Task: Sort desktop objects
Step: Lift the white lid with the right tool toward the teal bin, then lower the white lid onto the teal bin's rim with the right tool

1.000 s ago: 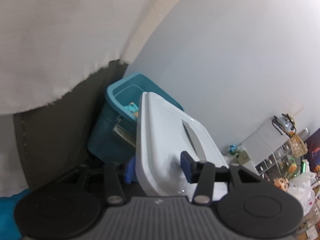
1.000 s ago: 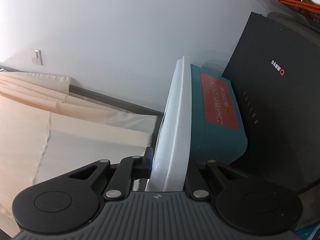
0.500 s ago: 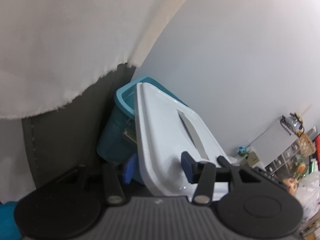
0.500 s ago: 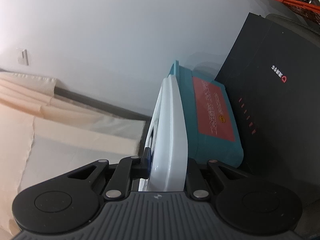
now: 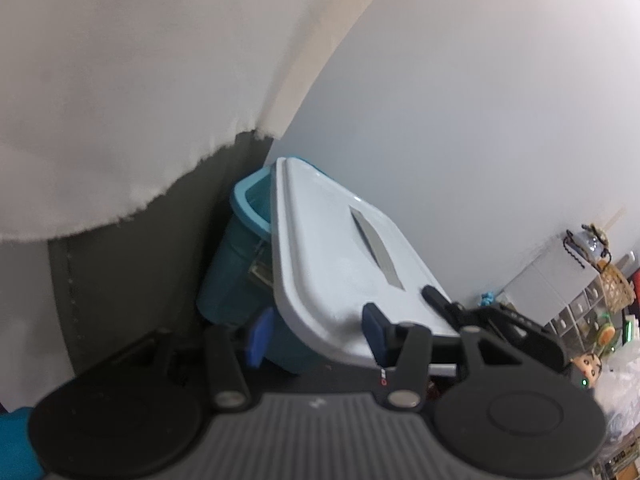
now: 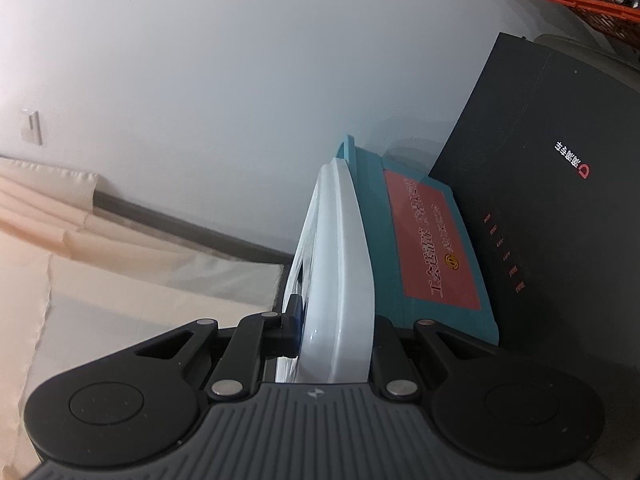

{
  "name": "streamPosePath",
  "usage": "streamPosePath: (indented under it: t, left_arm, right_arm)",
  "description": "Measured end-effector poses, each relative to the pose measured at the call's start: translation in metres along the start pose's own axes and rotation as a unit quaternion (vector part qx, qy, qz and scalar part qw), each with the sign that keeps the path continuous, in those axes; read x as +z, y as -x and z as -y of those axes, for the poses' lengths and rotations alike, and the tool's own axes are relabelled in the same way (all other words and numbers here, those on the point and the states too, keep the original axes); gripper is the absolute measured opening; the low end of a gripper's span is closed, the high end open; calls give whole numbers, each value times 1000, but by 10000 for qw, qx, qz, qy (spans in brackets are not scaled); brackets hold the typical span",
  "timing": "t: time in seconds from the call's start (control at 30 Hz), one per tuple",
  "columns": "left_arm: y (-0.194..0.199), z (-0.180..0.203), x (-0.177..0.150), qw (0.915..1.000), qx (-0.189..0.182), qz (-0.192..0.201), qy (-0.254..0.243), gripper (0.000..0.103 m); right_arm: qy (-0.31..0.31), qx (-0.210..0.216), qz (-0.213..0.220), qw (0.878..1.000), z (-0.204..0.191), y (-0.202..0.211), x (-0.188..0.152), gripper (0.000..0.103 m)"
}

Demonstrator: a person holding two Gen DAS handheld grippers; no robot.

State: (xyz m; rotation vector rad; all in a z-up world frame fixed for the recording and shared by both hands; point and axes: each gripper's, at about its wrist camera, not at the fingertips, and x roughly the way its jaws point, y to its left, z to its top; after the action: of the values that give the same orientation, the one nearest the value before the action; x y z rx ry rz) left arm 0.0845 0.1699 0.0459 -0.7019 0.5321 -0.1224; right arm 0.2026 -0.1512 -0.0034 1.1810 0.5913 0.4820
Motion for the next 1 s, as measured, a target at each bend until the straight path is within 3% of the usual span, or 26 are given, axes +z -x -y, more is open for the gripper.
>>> streamPosePath:
  t: [0.3, 0.4, 0.57, 0.8, 1.0]
  left_arm:
    - [1, 8, -10, 9997, -104, -126, -179, 53]
    - [8, 8, -10, 9998, -49, -108, -152, 54]
    - [11, 8, -9, 9998, -20, -61, -170, 53]
    - [11, 6, -8, 9999, -31, -47, -94, 52]
    - [11, 2, -7, 10000, -24, -39, -49, 52]
  right_arm:
    - [248, -88, -135, 9996, -9, -4, -6, 14]
    - [344, -159, -263, 9989, -9, -2, -8, 21]
    - [515, -164, -482, 9974, -12, -1, -8, 24]
    - [657, -12, -681, 9955, -23, -5, -8, 75]
    - [645, -116, -741, 9951, -18, -4, -8, 77]
